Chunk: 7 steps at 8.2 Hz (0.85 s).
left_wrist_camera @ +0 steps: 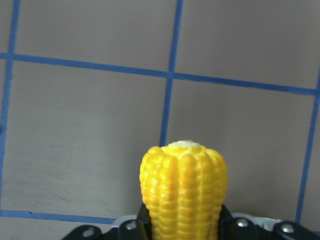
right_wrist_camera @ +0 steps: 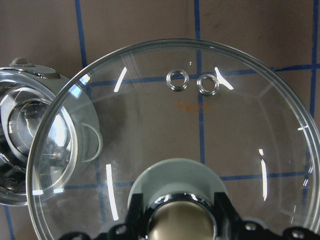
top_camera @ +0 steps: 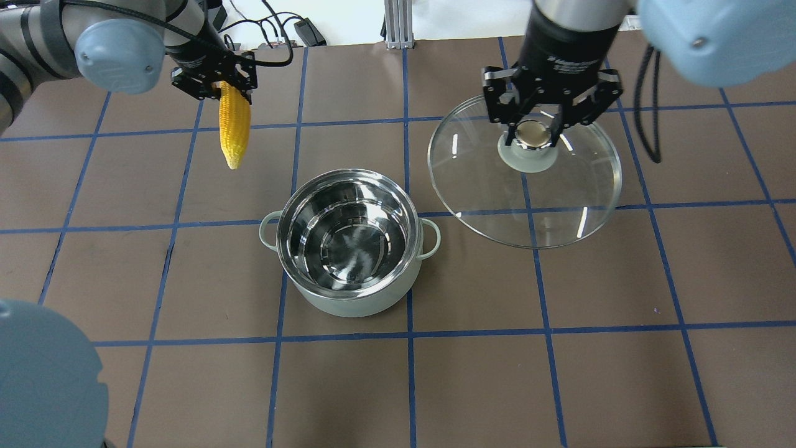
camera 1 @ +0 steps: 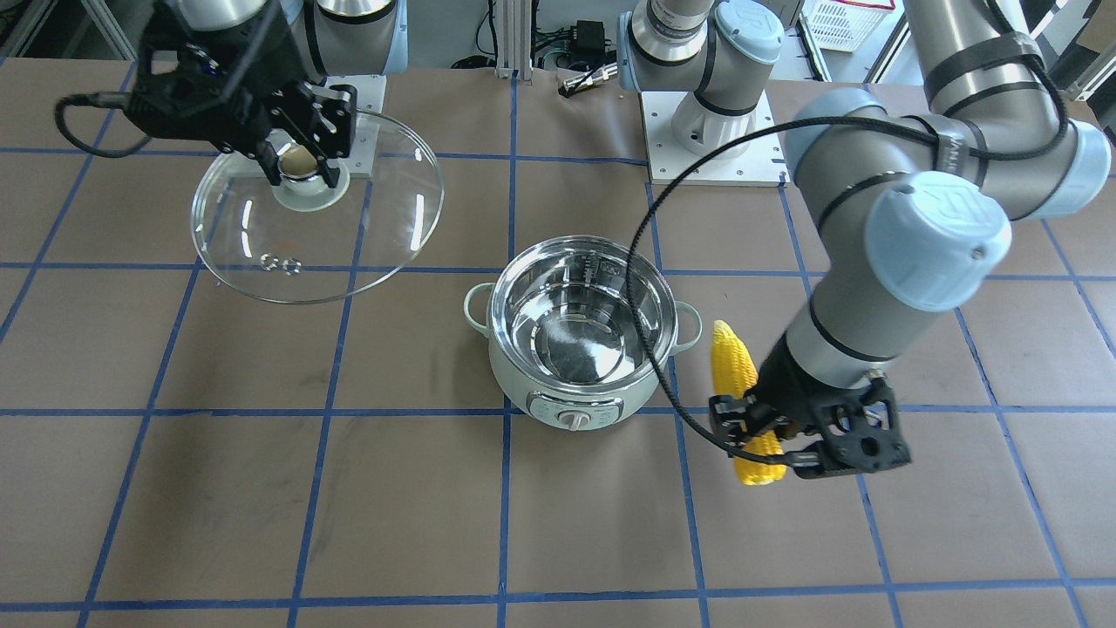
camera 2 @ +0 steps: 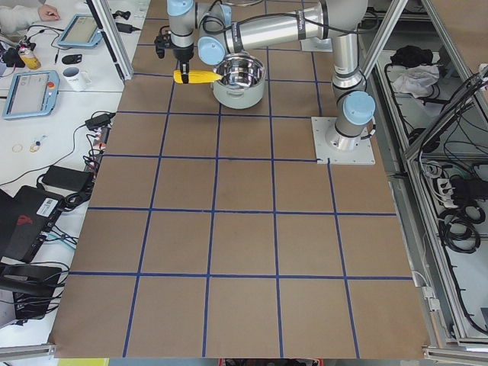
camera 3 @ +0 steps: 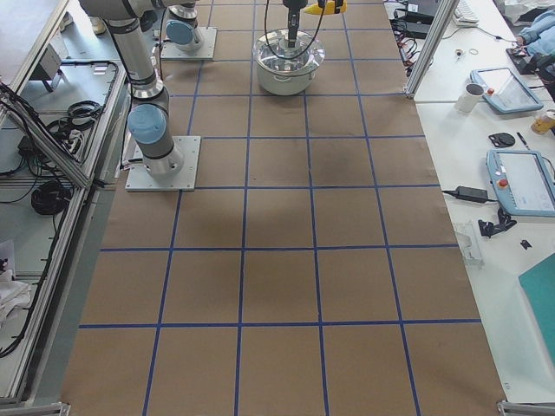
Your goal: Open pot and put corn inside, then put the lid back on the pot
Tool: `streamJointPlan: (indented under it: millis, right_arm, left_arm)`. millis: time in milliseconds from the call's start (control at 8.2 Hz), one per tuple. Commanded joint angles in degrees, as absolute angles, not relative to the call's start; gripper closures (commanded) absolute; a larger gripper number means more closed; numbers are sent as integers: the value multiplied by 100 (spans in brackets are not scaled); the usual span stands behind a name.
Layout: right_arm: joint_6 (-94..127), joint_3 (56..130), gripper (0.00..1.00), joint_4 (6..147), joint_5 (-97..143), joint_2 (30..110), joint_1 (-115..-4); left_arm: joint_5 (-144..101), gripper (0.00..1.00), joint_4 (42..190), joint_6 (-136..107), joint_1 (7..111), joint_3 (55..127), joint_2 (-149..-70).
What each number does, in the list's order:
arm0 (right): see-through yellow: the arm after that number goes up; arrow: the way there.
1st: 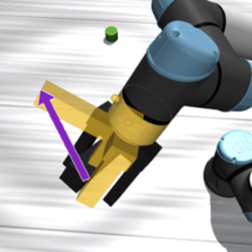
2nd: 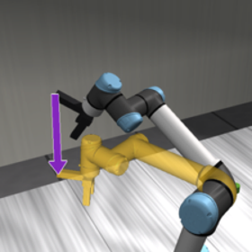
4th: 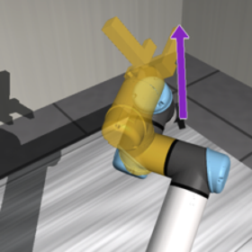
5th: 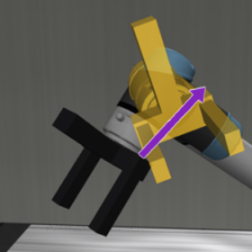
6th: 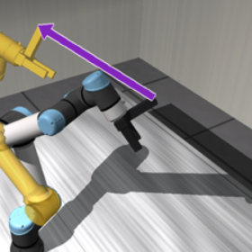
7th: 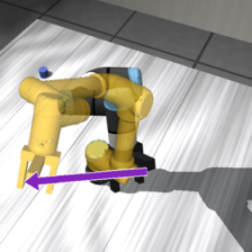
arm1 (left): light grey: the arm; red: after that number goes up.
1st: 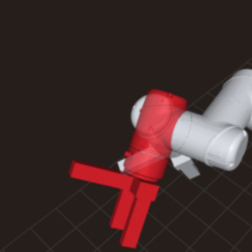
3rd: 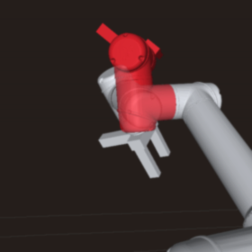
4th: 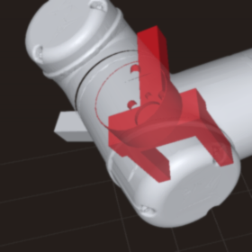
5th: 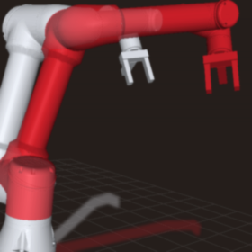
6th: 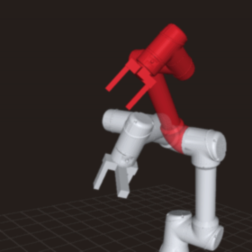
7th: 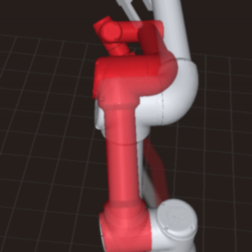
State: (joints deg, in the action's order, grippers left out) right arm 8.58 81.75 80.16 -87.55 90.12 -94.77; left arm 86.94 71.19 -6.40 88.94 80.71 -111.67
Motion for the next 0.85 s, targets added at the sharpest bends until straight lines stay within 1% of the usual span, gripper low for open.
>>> streamJointPlan:
  millis: [0, 122, 244, 488, 732]
  right_arm:
    - [440, 8218, 89, 7542, -8710, 9255, -9114]
    - [405, 8226, 92, 7506, -8806, 9255, -9114]
    - [404, 8218, 95, 7454, -8798, 9255, -9114]
    - [168, 8227, 97, 7479, -8815, 9255, -9114]
    - [167, 8227, 97, 7471, -8824, 9246, -9114]
  left_arm:
    - [8692, 100, 7207, -1169, 10147, 8278, -11074]
    - [8718, 100, 7129, -1169, 10412, 8549, -11074]
    - [8727, 100, 7119, -1099, 10459, 8778, -11066]
    - [8745, 100, 7146, -1081, 10494, 9043, -11005]
    - [8736, 100, 7163, -1011, 10494, 9114, -10890]
